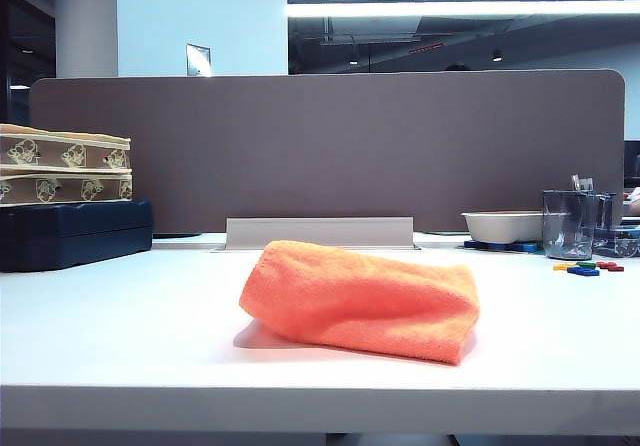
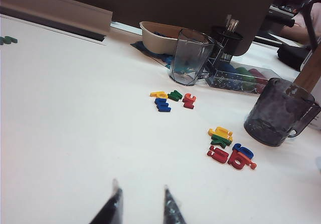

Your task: Use an orange cloth to wipe the letter magnets on the table away for a distance.

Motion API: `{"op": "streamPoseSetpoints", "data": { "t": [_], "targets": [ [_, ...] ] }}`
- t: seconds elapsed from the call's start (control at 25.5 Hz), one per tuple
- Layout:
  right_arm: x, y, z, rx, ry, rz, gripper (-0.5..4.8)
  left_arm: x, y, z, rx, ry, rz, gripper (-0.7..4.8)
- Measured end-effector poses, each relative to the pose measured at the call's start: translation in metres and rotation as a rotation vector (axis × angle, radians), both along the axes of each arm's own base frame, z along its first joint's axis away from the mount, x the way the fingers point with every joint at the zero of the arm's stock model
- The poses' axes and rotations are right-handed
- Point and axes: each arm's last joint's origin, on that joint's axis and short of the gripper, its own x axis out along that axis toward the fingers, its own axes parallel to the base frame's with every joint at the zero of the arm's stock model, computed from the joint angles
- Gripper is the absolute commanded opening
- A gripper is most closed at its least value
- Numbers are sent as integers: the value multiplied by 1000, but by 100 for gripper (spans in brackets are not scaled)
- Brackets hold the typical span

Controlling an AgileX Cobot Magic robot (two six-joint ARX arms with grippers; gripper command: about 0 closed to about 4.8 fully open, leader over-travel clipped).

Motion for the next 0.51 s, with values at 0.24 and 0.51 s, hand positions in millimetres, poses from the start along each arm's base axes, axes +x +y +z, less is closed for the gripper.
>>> {"op": "streamPoseSetpoints", "data": {
  "t": [0.24, 0.51],
  "targets": [
    [0, 0, 0, 2, 0, 1, 103, 0, 0, -2, 1, 22, 0, -5],
    [0, 0, 0, 2, 0, 1, 103, 0, 0, -2, 1, 22, 0, -5]
  ]
}}
